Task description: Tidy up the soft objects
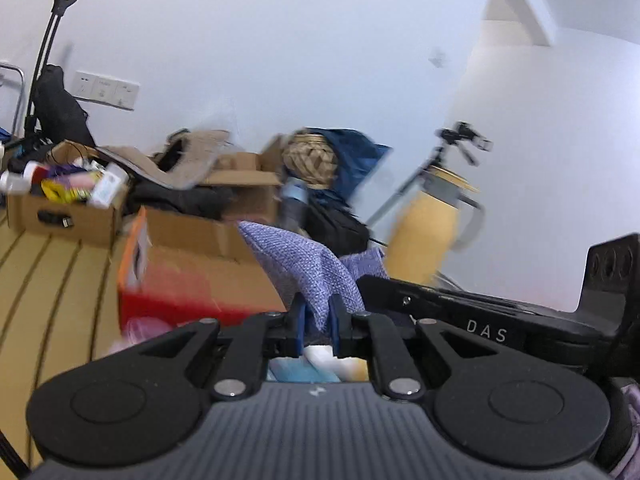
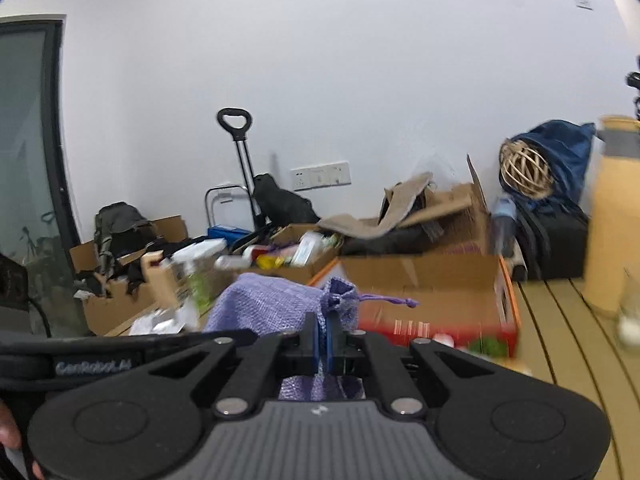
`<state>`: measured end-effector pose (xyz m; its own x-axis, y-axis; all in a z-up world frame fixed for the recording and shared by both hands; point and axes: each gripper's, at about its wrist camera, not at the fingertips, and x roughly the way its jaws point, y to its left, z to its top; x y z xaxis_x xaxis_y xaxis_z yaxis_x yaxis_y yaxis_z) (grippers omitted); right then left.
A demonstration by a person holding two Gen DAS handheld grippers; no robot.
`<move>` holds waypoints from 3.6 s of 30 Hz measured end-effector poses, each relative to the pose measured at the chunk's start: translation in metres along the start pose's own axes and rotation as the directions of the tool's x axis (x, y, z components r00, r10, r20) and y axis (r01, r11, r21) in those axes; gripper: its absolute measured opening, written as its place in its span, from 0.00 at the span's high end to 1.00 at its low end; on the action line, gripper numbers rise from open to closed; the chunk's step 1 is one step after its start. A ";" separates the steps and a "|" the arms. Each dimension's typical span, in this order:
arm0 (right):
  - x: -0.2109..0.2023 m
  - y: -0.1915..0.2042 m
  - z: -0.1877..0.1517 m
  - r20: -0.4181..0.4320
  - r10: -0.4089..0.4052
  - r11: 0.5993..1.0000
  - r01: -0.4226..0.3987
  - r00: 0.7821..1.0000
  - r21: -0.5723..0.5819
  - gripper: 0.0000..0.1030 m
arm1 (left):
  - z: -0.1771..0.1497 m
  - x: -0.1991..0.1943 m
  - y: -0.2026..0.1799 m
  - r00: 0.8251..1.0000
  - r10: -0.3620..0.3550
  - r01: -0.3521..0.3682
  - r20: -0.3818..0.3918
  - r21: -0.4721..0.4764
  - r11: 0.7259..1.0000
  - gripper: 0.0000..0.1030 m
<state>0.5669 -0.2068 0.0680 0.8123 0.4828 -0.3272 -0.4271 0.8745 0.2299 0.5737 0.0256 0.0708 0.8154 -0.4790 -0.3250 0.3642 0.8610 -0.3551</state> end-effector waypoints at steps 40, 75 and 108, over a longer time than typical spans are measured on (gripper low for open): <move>-0.004 -0.052 0.104 -0.114 -0.083 0.996 0.085 0.990 0.016 0.35 | 0.039 -0.092 -0.018 0.980 0.174 -0.186 0.096 0.131 0.974 0.08; -0.052 -0.061 -0.136 -0.029 -0.331 0.931 0.331 0.943 0.155 0.26 | -0.119 -0.023 -0.077 0.995 0.077 -0.058 -0.067 0.248 0.967 0.03; -0.017 -0.152 -0.136 -0.069 -0.416 0.889 0.421 0.907 0.179 0.55 | -0.097 0.231 -0.079 0.908 -0.175 0.196 -0.381 0.017 0.981 0.49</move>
<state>0.5638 -0.3412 -0.0862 0.8867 0.0774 -0.4559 0.0336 0.9725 0.2304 0.6901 -0.1698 -0.0613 0.5054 -0.6504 -0.5670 0.5243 0.7534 -0.3968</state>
